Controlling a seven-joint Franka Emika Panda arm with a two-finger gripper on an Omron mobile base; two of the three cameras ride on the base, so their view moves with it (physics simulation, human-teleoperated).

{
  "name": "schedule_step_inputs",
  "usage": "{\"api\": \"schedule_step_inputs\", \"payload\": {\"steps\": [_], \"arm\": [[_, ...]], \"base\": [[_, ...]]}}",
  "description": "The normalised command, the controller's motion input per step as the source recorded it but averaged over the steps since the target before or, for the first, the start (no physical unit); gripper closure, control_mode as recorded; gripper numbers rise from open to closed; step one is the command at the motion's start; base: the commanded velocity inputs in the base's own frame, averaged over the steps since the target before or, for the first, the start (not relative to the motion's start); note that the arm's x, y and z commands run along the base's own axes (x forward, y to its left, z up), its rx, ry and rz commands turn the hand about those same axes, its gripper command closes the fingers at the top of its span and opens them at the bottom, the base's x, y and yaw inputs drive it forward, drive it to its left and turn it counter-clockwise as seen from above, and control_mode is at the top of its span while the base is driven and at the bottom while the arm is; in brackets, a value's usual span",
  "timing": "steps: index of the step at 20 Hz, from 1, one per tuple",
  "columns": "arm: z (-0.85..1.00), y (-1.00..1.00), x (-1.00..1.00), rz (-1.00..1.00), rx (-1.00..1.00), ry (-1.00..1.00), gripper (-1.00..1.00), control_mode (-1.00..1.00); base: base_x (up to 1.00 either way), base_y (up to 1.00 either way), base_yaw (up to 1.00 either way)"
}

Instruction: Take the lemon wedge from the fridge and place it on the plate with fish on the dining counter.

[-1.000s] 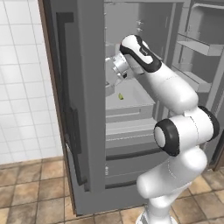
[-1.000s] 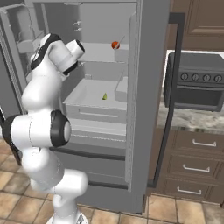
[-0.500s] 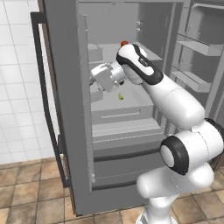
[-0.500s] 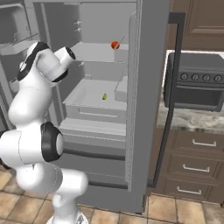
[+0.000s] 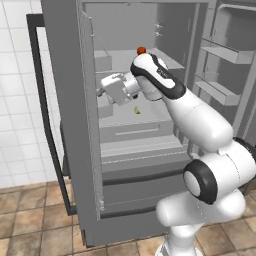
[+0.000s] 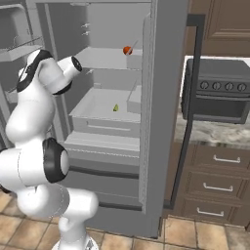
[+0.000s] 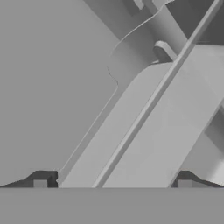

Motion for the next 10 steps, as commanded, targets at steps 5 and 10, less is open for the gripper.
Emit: {"api": "schedule_step_inputs", "payload": {"steps": [5,10], "arm": [[0.21,-0.44,-0.83,-0.04,0.00,-0.04,-1.00,-1.00],[0.23,-0.85,-1.00,-0.07,-0.08,-0.06,-1.00,-1.00]], "base": [[0.00,0.00,0.00],[0.00,0.00,0.00]]}}
